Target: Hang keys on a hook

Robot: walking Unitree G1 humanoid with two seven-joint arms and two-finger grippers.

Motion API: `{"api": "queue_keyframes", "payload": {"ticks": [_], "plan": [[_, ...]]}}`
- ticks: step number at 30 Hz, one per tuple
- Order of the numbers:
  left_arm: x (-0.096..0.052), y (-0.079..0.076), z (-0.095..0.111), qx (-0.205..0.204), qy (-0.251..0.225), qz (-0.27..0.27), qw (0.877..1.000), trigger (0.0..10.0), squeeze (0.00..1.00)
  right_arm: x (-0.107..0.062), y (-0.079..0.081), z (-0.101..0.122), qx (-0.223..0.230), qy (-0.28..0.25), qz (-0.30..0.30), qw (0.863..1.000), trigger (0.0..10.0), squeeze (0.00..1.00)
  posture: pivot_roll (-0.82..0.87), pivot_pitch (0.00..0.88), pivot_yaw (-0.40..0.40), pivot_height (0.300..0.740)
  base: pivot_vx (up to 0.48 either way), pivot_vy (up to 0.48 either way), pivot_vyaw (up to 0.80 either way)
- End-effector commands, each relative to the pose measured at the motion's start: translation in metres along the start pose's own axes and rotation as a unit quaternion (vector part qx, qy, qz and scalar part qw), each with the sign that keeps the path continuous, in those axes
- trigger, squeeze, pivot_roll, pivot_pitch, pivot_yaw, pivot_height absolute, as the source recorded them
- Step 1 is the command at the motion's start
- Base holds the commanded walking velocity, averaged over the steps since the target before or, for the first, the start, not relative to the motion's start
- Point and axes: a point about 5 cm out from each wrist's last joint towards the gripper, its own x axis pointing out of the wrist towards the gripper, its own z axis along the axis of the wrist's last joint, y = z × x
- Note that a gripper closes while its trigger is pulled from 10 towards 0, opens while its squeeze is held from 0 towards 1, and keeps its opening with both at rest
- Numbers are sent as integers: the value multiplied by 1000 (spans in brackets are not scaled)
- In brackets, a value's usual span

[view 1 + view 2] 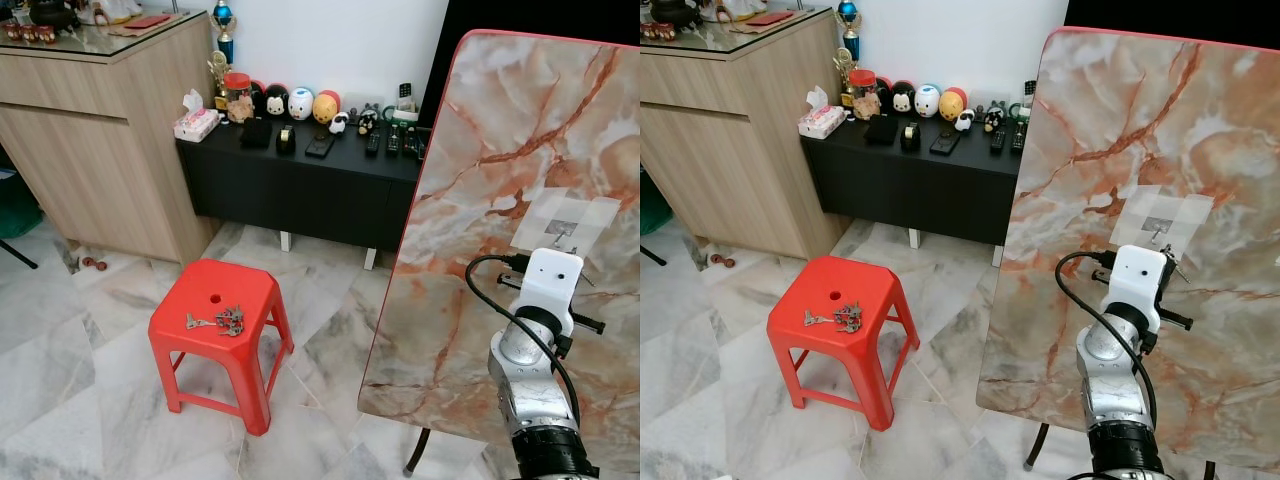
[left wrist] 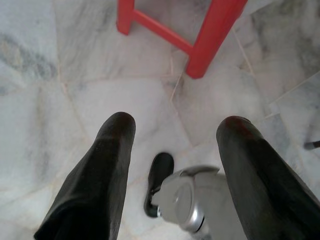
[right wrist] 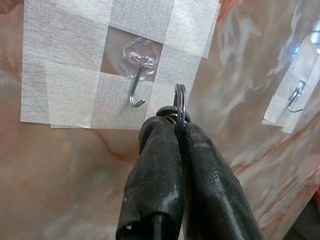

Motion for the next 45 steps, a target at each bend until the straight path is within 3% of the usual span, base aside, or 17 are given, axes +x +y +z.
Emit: {"api": "queue_keyframes", "payload": {"ticks": [1,11,27,34,45], "plan": [[-1,-2,-5,-8,12,1,1000,10000,0,2,-3,5,-1,-7,-9,1000,10000,0,167,0,-70,740,0,0,0],[0,-3,-4,-12,12,4,1000,10000,0,1,-3,-2,-27,14,-11,999,10000,0,167,0,-75,740,0,0,0],[1,-5,-3,-17,11,4,1000,10000,0,5,-4,3,-90,-27,-2,996,10000,0,172,0,-83,740,0,0,0],[2,-5,-3,-19,12,4,1000,10000,0,8,-12,-3,-108,-13,-16,994,10000,0,166,0,-82,740,0,0,0],[2,-6,-2,-19,11,3,1000,10000,0,4,-7,-11,-156,-19,17,987,10000,0,170,0,-84,740,0,0,0]]}}
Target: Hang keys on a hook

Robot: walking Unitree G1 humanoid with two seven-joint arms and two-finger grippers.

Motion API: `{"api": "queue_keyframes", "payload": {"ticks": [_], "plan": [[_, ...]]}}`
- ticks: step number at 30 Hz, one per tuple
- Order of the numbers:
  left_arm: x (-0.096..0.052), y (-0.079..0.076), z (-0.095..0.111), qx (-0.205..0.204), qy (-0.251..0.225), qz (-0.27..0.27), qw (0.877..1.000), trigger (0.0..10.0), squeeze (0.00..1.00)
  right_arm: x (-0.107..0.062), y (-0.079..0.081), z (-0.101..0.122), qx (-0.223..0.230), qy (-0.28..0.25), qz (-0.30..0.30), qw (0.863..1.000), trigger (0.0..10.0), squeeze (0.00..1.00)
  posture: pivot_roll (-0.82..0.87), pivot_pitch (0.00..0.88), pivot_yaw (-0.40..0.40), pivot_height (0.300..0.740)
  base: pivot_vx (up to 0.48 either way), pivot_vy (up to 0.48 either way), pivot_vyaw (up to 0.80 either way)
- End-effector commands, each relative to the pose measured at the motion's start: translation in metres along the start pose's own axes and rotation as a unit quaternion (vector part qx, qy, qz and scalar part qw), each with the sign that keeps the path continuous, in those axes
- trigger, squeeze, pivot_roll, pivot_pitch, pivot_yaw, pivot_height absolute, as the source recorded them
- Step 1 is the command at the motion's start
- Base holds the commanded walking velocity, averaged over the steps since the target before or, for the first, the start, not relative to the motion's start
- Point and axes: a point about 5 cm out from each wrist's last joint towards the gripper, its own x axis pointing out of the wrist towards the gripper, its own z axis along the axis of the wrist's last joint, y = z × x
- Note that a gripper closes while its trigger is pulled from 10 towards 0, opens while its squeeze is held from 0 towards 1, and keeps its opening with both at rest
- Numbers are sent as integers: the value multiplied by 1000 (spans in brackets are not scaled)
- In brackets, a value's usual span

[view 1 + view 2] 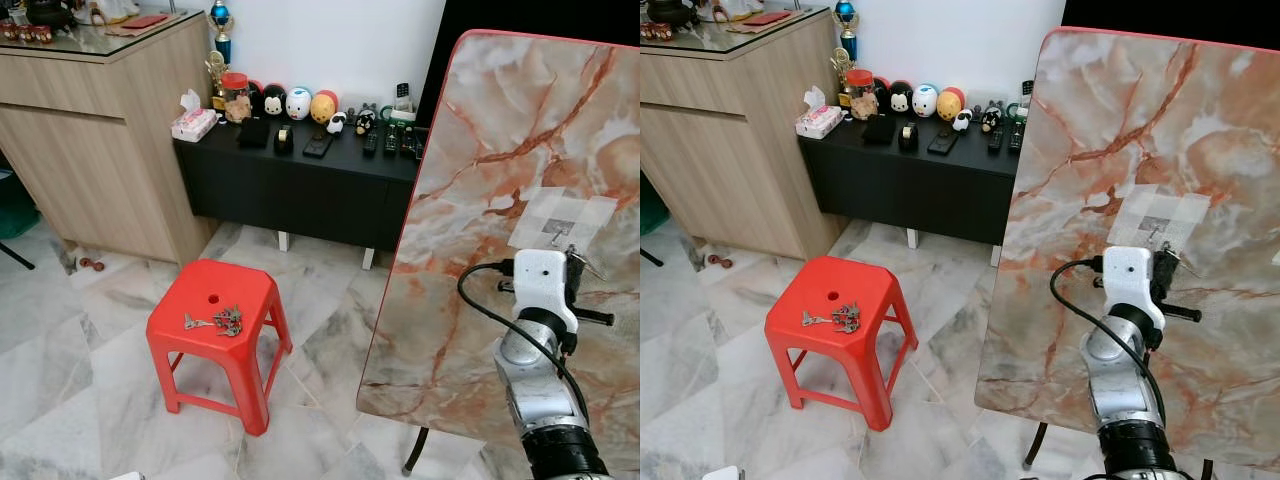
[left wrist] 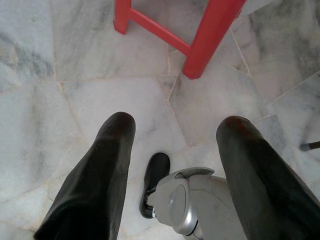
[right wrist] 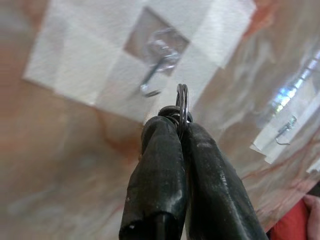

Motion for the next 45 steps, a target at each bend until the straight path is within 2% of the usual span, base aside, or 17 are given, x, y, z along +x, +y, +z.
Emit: {"api": "queue_keyframes", "payload": {"ticks": [1,14,22,30,45], "plan": [[0,-2,-3,-11,7,1,1000,10000,0,1,-3,-4,-21,-2,0,1000,10000,0,170,0,-83,740,0,0,0],[1,-3,-1,-12,6,0,1000,10000,0,5,-9,-4,-27,-4,-18,999,10000,0,168,0,-82,740,0,0,0],[2,-4,-1,-11,6,-2,1000,10000,0,7,-7,-1,-56,-28,-14,998,10000,0,169,0,-80,740,0,0,0],[2,-4,0,-9,6,-4,1000,10000,0,7,-3,-2,-66,-27,4,997,10000,0,167,0,-83,740,0,0,0],[2,-5,0,-8,6,-5,1000,10000,0,8,-2,5,-55,-37,-6,998,10000,0,167,0,-86,740,0,0,0]]}}
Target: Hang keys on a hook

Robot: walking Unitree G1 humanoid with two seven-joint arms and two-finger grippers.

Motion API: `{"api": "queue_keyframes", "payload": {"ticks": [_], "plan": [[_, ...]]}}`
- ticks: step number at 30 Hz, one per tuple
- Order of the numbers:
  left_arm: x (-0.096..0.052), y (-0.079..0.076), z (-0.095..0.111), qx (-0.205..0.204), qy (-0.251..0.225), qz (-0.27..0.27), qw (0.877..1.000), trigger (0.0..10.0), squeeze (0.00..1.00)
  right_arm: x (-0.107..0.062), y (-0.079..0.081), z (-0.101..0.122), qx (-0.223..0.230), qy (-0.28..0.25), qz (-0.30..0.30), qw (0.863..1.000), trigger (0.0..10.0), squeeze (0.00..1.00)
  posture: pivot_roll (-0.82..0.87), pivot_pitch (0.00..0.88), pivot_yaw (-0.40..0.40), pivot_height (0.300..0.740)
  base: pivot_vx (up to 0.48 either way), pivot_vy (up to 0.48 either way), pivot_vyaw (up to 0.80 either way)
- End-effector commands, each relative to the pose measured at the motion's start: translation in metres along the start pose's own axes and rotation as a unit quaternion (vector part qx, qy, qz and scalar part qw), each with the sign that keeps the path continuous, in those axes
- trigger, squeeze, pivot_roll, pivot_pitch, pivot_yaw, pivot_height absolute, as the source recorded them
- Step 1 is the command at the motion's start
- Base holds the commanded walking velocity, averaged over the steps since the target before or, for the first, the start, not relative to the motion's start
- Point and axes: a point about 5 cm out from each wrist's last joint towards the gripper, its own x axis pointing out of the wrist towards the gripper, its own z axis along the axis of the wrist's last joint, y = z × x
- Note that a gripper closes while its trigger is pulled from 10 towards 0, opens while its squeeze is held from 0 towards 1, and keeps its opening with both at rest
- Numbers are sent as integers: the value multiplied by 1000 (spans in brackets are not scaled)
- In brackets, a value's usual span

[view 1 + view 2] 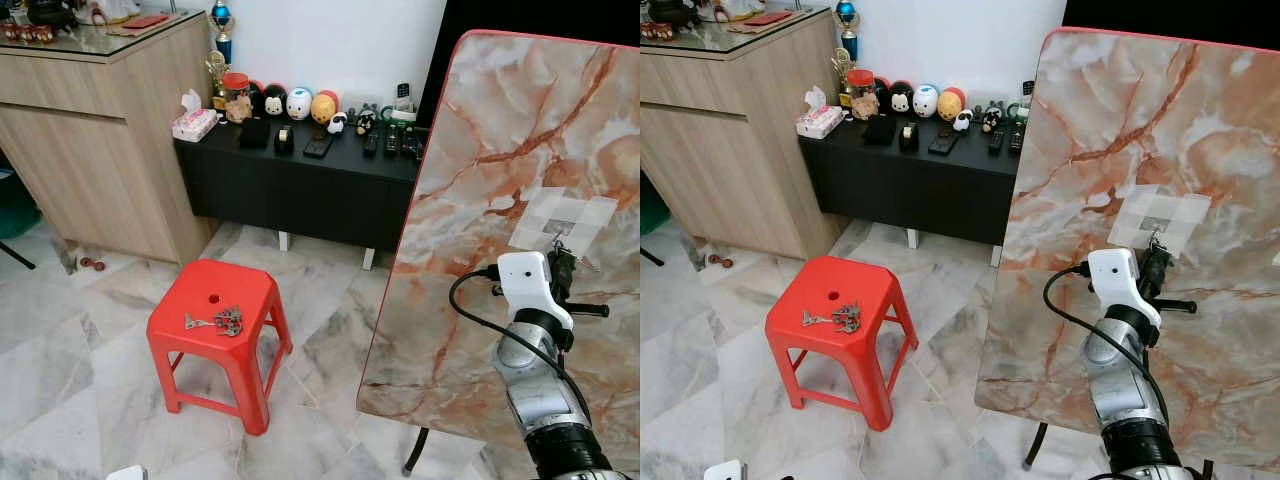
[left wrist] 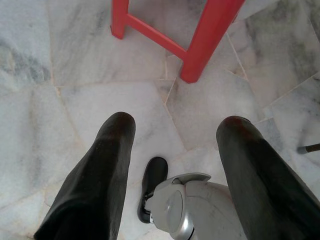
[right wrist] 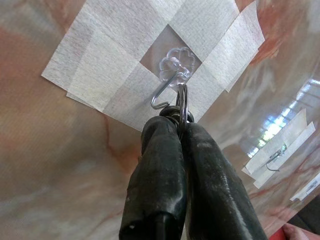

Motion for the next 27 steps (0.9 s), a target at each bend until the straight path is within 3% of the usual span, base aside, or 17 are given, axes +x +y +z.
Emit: {"api": "queue_keyframes", "payload": {"ticks": [1,27], "plan": [[-1,-2,-5,-9,12,0,1000,10000,0,5,-2,4,2,-5,-7,1000,10000,0,168,0,-86,740,0,0,0],[-1,-2,-5,-10,11,-1,1000,10000,0,5,-1,0,-9,15,-1,1000,10000,0,167,0,-86,740,0,0,0]]}}
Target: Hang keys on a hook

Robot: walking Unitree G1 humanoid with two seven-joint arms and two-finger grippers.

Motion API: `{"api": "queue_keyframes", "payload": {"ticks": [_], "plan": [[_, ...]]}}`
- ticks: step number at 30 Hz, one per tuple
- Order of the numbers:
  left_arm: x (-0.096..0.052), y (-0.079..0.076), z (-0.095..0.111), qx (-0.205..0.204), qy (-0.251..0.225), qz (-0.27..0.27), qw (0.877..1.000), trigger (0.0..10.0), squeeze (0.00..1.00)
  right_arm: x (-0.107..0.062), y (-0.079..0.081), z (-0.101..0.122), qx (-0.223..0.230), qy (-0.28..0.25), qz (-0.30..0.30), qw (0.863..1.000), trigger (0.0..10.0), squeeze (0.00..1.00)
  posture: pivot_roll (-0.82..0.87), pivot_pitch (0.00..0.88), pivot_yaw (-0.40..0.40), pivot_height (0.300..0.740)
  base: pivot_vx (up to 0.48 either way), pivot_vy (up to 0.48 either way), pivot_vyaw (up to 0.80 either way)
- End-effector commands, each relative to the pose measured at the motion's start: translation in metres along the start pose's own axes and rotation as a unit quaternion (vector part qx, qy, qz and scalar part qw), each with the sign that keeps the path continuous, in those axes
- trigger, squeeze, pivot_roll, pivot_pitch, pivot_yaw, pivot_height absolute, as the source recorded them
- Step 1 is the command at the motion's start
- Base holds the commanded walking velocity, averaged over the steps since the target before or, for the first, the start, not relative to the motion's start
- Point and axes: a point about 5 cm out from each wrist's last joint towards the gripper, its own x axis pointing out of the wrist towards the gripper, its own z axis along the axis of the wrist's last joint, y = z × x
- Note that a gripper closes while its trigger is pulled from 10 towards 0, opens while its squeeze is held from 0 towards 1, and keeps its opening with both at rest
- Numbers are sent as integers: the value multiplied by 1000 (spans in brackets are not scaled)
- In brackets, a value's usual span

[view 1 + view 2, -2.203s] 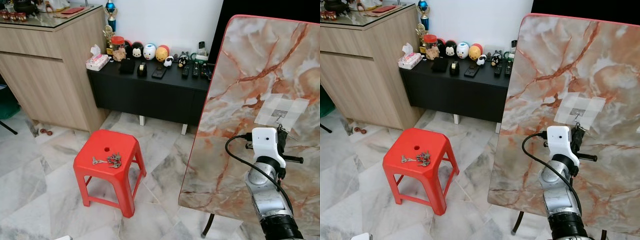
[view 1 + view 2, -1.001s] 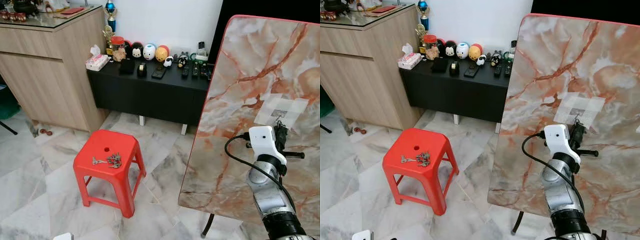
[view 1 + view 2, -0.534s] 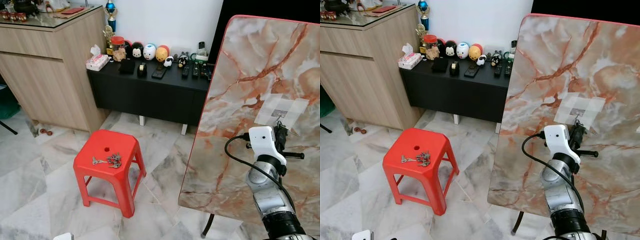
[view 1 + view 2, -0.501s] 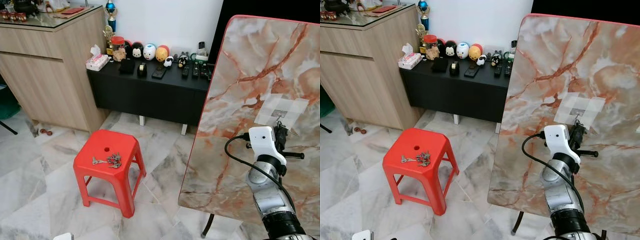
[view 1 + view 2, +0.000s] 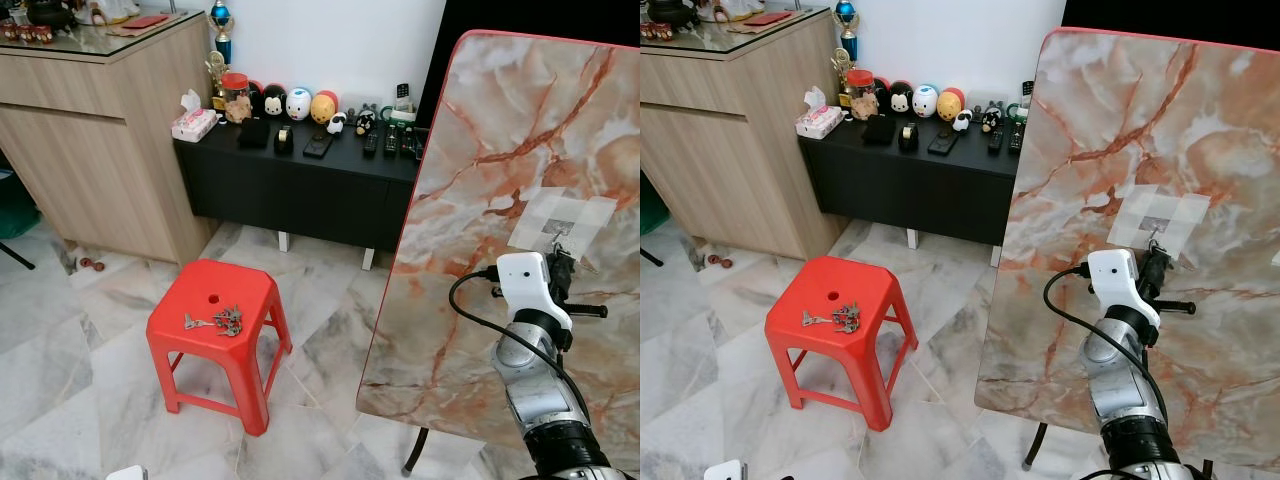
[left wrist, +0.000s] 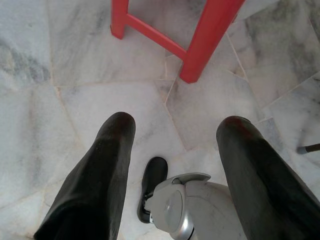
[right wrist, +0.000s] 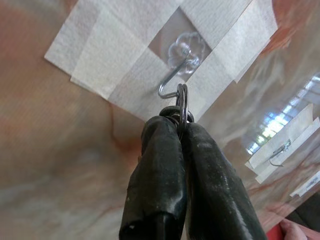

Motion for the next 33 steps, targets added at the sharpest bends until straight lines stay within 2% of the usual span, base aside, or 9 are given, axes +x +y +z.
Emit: {"api": "queue_keyframes", "payload": {"ticks": [1,33], "plan": [[-1,-2,-5,-10,11,-1,1000,10000,0,4,-3,4,2,0,-7,1000,10000,0,165,0,-86,740,0,0,0],[-1,-3,-5,-13,9,-1,1000,10000,0,10,-3,4,-10,10,10,1000,10000,0,167,0,-89,740,0,0,0]]}}
